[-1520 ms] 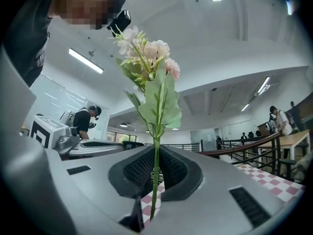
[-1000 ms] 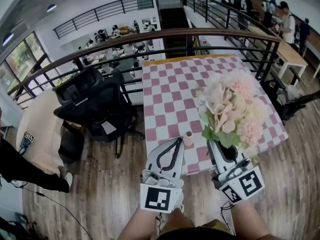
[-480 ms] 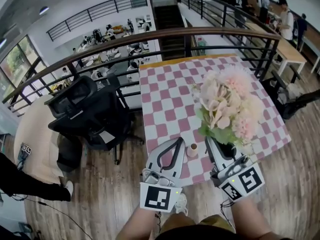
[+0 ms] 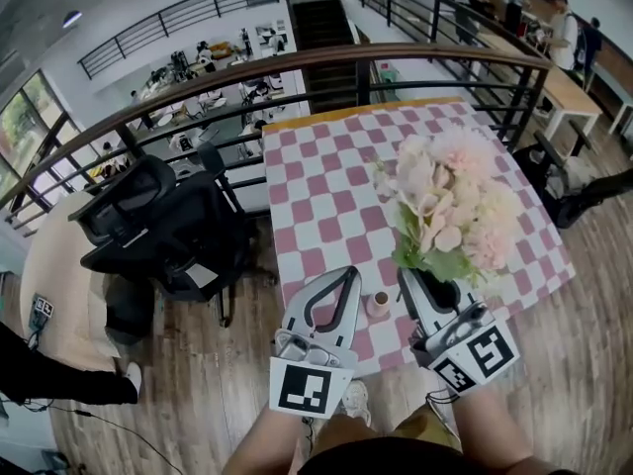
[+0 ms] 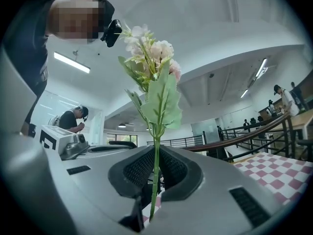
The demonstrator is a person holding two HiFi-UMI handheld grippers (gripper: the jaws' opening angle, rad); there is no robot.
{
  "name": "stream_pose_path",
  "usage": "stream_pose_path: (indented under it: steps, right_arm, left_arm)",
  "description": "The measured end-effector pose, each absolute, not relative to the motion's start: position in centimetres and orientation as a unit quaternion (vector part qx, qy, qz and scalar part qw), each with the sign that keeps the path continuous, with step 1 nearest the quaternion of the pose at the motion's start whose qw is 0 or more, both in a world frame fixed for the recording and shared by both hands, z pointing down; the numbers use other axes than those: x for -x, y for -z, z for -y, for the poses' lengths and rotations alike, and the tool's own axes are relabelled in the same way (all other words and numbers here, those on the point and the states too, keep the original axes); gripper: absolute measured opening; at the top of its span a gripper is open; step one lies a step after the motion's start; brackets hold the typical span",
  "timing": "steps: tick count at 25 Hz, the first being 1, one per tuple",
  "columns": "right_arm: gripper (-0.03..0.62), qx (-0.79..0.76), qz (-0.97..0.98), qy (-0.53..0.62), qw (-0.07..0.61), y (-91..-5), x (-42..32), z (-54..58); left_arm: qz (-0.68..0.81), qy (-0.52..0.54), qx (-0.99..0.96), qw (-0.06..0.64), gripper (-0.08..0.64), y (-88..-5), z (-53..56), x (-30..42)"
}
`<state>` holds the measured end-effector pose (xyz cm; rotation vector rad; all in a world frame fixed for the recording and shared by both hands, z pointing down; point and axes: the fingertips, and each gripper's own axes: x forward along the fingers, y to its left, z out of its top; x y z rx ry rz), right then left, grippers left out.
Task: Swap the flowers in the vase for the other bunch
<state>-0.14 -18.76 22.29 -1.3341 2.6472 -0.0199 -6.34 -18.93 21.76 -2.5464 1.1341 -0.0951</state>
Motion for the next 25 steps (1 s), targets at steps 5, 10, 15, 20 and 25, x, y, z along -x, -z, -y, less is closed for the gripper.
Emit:
stream_pose_path:
  steps: [5,10,15,20,25]
  right_arm:
    - [0.048,0.441,-0.894,0.015,0.085,-23.3,0.2,20.0]
    - [0.048,0.419,-0.904,0.025,0.087,-24.3,-0.1,20.9]
    - [0.048,0.388,-0.916,0.033,0.094,-25.0,-0.5,22.0]
    - [0.048,0.355,-0.93,0.038,0.089,-26.7,-0.5,22.8]
    - [0.048,0.322,-0.937,0.061,0.116,-28.1,-0.4,23.2]
  left_arm:
    - [-0.406,0.033,0.9,0.153,0.008,-22.5,20.2,5.8]
    - [-0.414,0.048,0.897,0.147,0.008,-23.5,21.0,4.9]
    - [-0.428,0.057,0.892,0.13,0.008,-25.0,22.0,4.3]
    - [-0.431,0.076,0.891,0.123,0.008,-26.6,23.0,3.5]
    - [-0.438,0.083,0.888,0.111,0.008,-28.2,23.8,3.3]
